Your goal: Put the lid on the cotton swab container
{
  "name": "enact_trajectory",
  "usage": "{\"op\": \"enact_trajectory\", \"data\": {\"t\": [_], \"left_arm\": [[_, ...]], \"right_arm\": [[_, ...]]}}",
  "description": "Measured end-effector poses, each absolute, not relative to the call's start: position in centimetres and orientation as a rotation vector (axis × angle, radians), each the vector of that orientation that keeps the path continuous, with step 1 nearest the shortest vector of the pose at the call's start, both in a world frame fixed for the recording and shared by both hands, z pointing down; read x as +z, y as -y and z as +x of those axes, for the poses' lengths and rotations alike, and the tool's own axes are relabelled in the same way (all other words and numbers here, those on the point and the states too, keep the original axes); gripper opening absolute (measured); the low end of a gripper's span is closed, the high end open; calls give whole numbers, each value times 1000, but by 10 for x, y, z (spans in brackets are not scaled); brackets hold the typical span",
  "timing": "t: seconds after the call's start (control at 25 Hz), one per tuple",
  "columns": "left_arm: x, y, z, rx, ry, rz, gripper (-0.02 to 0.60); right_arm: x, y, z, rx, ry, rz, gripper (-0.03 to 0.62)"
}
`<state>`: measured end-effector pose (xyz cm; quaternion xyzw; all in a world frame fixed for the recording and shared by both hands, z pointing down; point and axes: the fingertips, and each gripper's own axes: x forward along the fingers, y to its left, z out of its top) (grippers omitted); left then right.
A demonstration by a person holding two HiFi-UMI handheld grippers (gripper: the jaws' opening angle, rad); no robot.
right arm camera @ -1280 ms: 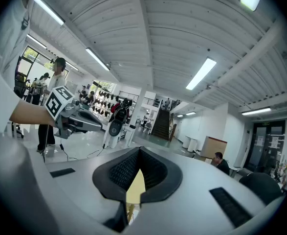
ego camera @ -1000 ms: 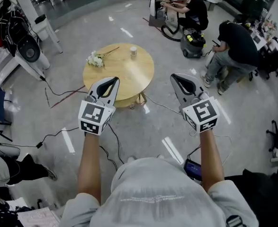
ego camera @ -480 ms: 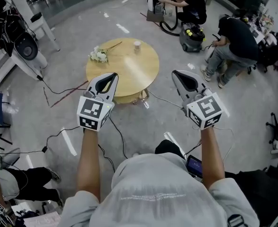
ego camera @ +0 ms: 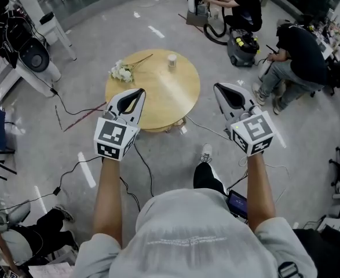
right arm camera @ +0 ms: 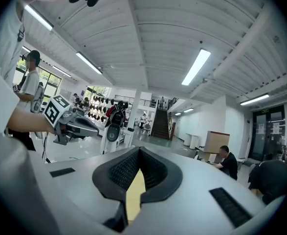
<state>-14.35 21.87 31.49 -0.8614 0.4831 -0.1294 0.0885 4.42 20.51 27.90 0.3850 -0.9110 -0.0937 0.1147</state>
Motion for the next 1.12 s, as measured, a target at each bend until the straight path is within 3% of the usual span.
{"op": "enact_trajectory", "data": {"t": [0.56,1.12], "left_arm": [[307,-9,-80,-412,-1764,-2465,17],[334,103,-40,-564,-1895,-2431,17]], "right_arm": [[282,39,119,-316,2741,855,26],[311,169,146,-239,2776,683,26]]}}
